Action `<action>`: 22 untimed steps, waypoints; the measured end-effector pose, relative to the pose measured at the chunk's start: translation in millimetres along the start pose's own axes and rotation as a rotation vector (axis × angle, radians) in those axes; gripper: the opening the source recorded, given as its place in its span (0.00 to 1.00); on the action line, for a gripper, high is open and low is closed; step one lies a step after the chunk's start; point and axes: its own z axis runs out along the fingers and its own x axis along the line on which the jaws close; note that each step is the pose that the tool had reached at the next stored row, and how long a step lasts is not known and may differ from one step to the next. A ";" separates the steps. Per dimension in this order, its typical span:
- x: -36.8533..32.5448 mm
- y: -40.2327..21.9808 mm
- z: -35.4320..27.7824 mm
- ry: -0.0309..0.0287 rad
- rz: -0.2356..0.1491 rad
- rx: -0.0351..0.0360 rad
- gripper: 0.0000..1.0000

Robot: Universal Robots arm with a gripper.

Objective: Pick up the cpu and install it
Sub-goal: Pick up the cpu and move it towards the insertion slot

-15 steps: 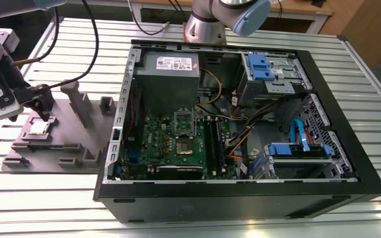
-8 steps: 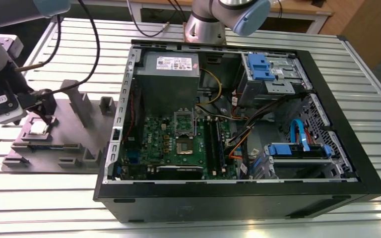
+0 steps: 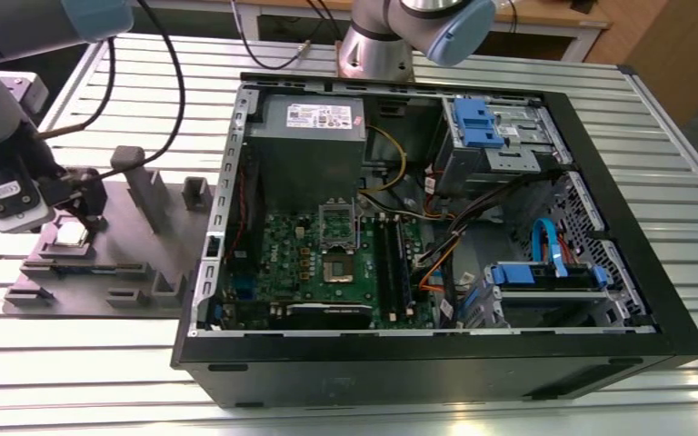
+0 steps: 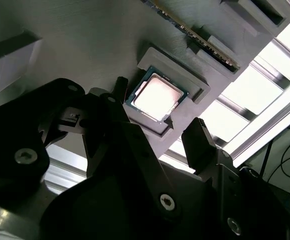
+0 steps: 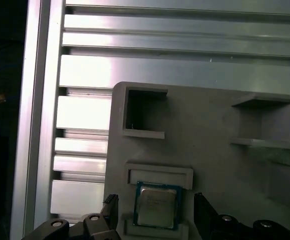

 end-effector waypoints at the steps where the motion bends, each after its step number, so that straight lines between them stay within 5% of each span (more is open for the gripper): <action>1: 0.0 0.0 0.5 0.0000 0.001 0.0000 0.71; 22: -0.3 -0.5 13.1 -0.0020 0.035 -0.0009 0.71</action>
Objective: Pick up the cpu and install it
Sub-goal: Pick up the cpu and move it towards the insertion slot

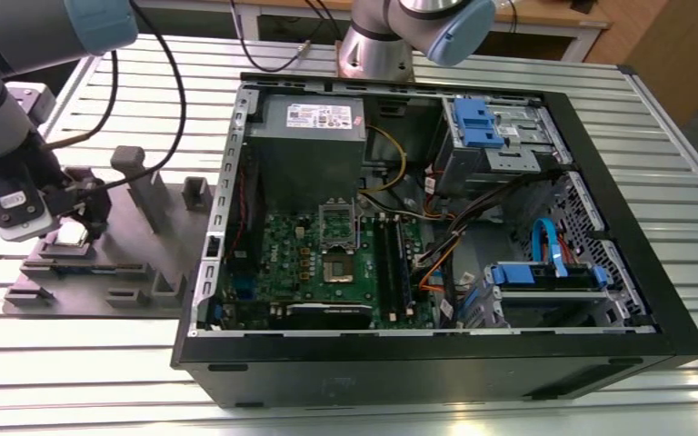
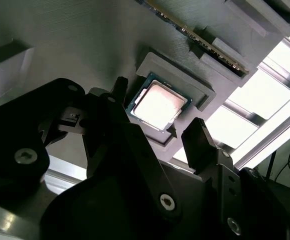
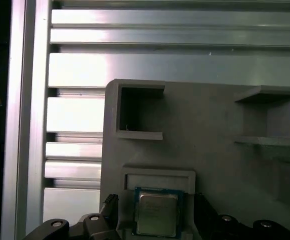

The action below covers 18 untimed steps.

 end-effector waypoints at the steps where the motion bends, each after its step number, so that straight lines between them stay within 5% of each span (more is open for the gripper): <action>1: 0.0 0.0 0.2 -0.0003 0.005 -0.0002 0.71; 11: 0.0 0.0 0.9 -0.0005 0.011 -0.0003 0.71; 15: 0.0 0.0 1.0 -0.0006 0.011 -0.0004 0.56; 18: -0.1 0.0 0.7 -0.0008 0.011 -0.0005 0.56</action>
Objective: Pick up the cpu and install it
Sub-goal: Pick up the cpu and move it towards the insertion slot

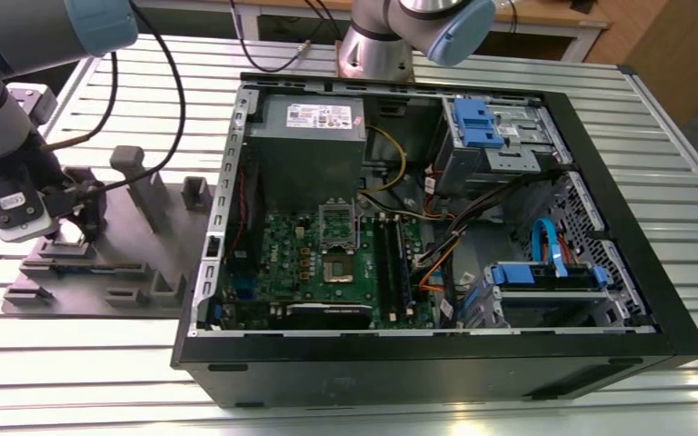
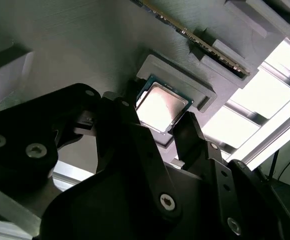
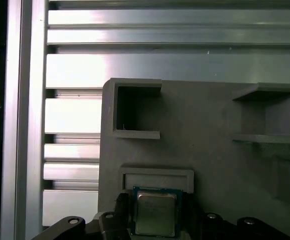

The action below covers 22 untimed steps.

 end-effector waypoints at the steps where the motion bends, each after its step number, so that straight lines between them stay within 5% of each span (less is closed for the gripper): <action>1: 0.0 0.0 -0.7 0.0002 0.000 0.0001 0.56; 22: 1.3 -1.3 -2.7 0.0003 0.000 -0.0001 0.56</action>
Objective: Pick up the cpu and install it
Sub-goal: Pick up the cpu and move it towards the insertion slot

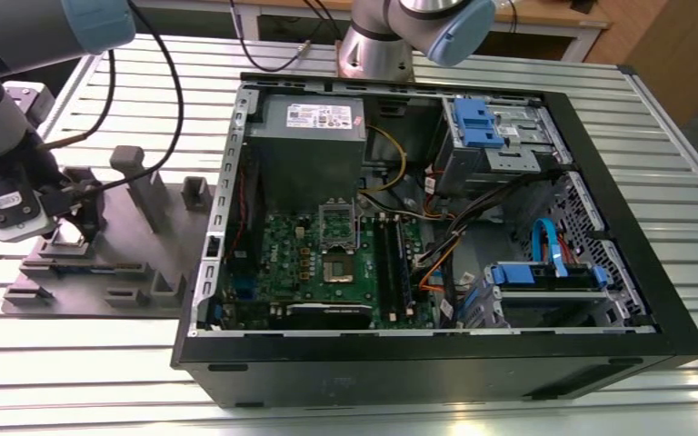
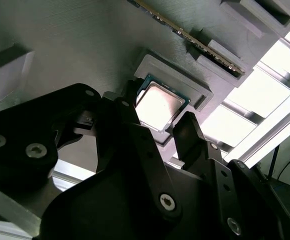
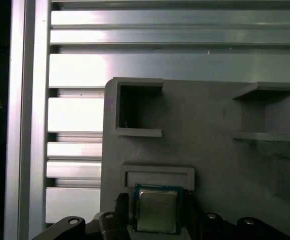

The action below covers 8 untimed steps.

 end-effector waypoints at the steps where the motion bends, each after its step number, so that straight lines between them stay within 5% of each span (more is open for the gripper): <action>1: 0.0 0.0 0.0 0.0000 0.000 0.0000 0.56; 8: 0.2 0.1 -0.6 -0.0002 0.000 -0.0002 0.56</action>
